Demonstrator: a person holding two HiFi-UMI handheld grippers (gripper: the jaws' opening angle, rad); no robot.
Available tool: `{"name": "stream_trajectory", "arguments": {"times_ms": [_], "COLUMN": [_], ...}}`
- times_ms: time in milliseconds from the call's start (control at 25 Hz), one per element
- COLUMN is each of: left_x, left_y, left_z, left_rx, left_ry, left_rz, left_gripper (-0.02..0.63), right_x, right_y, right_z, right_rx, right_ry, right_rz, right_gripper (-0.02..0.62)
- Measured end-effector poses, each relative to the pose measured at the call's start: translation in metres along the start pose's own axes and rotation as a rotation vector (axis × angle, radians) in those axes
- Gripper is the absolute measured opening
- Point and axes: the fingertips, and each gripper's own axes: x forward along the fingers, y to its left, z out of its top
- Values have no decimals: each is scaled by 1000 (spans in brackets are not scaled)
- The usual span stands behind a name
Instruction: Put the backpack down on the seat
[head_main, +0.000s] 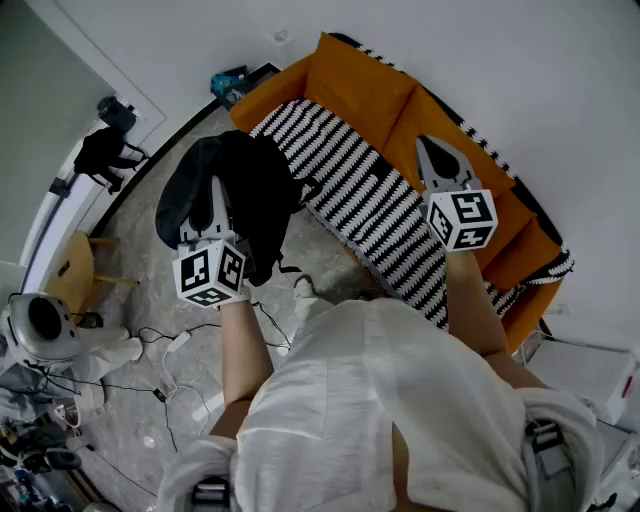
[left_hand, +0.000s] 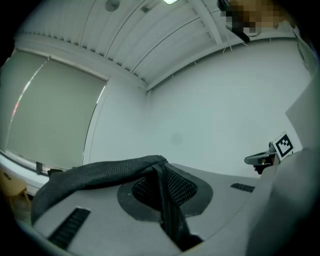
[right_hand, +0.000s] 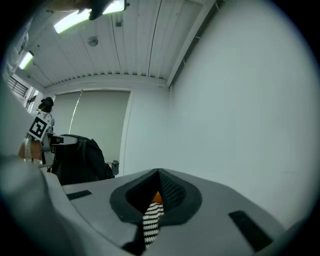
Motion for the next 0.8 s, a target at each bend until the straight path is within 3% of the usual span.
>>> {"name": "stream_trajectory", "arguments": {"times_ms": [520, 800], "left_x": [-14, -21], "left_y": [11, 32], "left_z": [-10, -19], "left_rx": [-52, -114], "left_ry": [23, 52], "left_rz": [-13, -16], "left_gripper": [44, 44], "right_x": [3, 21], "right_y": [14, 36], "right_z": [2, -7], "right_rx": [53, 11], "right_ry": [-34, 8], "right_rz": [24, 71], "right_gripper": [17, 17]}}
